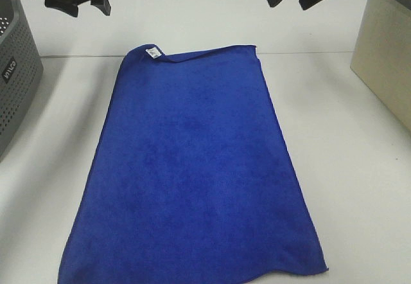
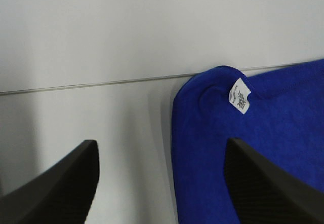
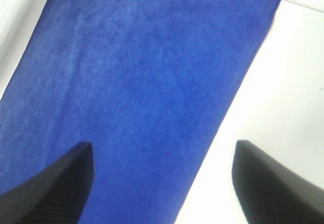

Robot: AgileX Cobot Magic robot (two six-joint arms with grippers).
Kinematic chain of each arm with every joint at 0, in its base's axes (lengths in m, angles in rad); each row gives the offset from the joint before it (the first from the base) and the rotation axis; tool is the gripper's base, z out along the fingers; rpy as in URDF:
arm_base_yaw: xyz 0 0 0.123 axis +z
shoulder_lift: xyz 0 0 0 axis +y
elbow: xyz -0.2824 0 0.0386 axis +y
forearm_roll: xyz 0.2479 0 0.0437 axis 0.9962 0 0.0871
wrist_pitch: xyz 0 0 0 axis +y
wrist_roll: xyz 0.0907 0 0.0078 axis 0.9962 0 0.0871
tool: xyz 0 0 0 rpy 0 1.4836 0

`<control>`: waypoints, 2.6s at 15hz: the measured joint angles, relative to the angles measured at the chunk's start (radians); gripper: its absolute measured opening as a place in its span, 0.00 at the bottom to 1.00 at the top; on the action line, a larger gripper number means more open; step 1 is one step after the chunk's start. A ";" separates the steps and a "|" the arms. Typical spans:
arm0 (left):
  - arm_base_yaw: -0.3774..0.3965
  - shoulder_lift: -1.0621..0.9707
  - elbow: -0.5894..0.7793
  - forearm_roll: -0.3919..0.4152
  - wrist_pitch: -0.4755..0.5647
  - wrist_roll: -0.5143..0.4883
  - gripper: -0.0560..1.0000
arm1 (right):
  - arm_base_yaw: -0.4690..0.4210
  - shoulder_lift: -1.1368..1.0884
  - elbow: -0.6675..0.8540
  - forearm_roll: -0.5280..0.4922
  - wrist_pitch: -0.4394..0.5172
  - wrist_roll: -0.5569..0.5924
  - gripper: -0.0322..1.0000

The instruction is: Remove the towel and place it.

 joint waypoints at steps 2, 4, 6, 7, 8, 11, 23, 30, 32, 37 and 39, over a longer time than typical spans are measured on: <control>0.000 -0.063 -0.040 0.020 0.120 0.000 0.69 | 0.000 -0.061 0.000 -0.076 0.001 0.090 0.75; 0.000 -0.136 -0.043 0.073 0.151 0.000 0.70 | -0.015 -0.119 0.000 -0.147 0.002 0.179 0.75; 0.007 -0.205 -0.039 0.146 0.154 0.000 0.70 | -0.049 -0.186 0.001 -0.168 0.002 0.214 0.75; 0.012 -0.218 -0.032 0.150 0.153 0.000 0.70 | -0.056 -0.206 0.007 -0.172 0.001 0.217 0.75; 0.033 -0.252 -0.010 0.152 0.154 0.000 0.70 | -0.066 -0.251 0.031 -0.191 -0.001 0.218 0.75; 0.107 -0.357 0.101 0.151 0.157 0.015 0.70 | -0.069 -0.416 0.209 -0.321 -0.001 0.218 0.75; 0.125 -1.499 1.379 0.155 0.094 0.031 0.70 | -0.069 -1.427 1.178 -0.306 0.003 0.252 0.75; 0.125 -2.152 1.765 0.304 0.093 0.031 0.70 | -0.069 -1.911 1.455 -0.324 0.004 0.254 0.75; 0.125 -2.309 1.850 0.304 0.098 0.031 0.70 | -0.069 -2.030 1.516 -0.324 0.004 0.252 0.75; 0.125 -2.547 1.989 0.169 0.123 0.148 0.70 | -0.069 -2.190 1.642 -0.324 0.005 0.222 0.75; 0.125 -2.548 2.046 0.113 0.112 0.182 0.70 | -0.069 -2.190 1.696 -0.320 -0.012 0.187 0.75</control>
